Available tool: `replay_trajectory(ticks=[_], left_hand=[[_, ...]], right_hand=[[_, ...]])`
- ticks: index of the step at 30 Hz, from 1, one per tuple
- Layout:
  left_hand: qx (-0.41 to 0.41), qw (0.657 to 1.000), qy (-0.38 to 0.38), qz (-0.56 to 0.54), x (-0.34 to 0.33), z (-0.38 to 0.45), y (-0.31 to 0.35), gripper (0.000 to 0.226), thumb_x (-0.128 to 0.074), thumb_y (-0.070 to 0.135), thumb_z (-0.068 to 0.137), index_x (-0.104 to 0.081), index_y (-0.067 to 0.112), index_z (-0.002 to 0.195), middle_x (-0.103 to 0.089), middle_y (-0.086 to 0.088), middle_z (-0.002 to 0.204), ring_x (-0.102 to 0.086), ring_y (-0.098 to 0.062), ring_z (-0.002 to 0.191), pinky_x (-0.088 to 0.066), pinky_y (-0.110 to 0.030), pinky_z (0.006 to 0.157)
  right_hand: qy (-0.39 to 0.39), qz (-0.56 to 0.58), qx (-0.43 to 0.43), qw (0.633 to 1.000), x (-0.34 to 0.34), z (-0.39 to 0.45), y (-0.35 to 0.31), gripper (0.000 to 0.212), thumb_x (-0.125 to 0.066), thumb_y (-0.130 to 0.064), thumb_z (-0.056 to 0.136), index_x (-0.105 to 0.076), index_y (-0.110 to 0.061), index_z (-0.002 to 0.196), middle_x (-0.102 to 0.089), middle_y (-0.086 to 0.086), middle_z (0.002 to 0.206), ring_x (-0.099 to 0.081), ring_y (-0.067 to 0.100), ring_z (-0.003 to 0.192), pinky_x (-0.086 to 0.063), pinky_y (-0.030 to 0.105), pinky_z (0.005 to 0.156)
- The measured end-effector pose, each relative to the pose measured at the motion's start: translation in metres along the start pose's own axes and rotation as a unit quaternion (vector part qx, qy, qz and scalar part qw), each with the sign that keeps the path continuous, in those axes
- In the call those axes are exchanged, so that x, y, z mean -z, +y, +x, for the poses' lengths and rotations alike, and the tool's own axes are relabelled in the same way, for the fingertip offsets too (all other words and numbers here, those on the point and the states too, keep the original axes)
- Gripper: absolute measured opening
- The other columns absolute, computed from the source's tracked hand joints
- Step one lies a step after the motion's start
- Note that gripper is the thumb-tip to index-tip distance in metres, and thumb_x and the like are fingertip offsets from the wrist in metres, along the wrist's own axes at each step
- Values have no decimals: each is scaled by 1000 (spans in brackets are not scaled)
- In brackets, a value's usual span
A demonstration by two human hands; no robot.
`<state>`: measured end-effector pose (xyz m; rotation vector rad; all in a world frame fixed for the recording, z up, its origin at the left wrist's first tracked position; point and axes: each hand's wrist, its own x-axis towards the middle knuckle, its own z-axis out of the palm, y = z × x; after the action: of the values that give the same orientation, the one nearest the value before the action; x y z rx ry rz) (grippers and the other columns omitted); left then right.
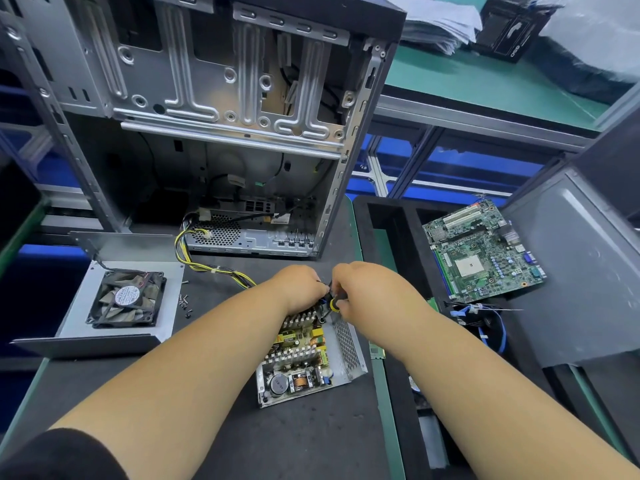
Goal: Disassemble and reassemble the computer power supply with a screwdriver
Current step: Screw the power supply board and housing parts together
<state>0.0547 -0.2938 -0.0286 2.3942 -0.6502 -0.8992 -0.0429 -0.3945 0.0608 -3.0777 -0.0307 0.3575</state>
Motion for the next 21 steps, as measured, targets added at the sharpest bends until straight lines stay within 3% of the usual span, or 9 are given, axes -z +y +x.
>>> replay_trajectory(ticks=[3, 7, 9, 11, 13, 16, 21], left_hand=[[-1, 1000, -8, -11, 0, -1, 0, 32, -51, 23, 93, -45, 11, 65, -43, -7, 68, -38, -25, 73, -28, -33, 65], [-11, 999, -15, -44, 1, -3, -1, 16, -55, 23, 88, -52, 10, 78, -48, -9, 84, -38, -21, 79, -31, -33, 72], [-6, 999, -9, -30, 0, -2, -1, 21, -47, 22, 93, -52, 7, 78, -50, -12, 85, -40, -23, 79, -35, -35, 73], [0, 1000, -6, -27, 0, -2, -2, 26, -43, 21, 96, -55, 6, 78, -55, -12, 85, -44, -25, 79, -38, -35, 74], [2, 999, -10, -34, 0, -2, -2, 27, -48, 19, 93, -51, 10, 67, -49, -8, 73, -40, -24, 73, -33, -34, 67], [5, 999, -10, -41, 1, -1, -2, 39, -53, 21, 90, -35, 15, 56, -32, -4, 59, -31, -23, 65, -23, -34, 59], [8, 999, -11, -34, -1, 1, -3, 44, -52, 27, 95, -31, 15, 57, -29, -4, 61, -30, -24, 67, -23, -34, 63]], right_hand=[[-4, -58, -10, 998, 1, 7, -4, 9, -56, -19, 94, -53, -15, 102, -33, -4, 70, -41, 23, 71, -26, 30, 51], [15, -127, -46, 991, 0, 15, -11, 20, -56, -24, 95, -43, -19, 81, -31, -3, 61, -34, 20, 54, -19, 24, 45], [15, -134, -67, 989, 1, 18, -13, 18, -53, -23, 97, -50, -20, 80, -33, -3, 62, -42, 23, 61, -25, 23, 47], [15, -132, -62, 989, 4, 17, -15, 14, -48, -27, 99, -57, -19, 92, -36, -4, 65, -46, 25, 68, -31, 25, 51], [20, -99, -30, 994, 9, 13, -12, 14, -43, -32, 99, -46, -18, 99, -39, -1, 76, -46, 26, 74, -34, 31, 58], [-25, -59, 19, 998, 17, 8, -6, 14, -48, -18, 96, -34, -15, 98, -45, 7, 91, -45, 27, 79, -30, 33, 61], [-33, -107, -22, 993, 18, 17, -2, 8, -54, -17, 98, -47, -12, 98, -34, -1, 68, -45, 25, 71, -30, 31, 54]])
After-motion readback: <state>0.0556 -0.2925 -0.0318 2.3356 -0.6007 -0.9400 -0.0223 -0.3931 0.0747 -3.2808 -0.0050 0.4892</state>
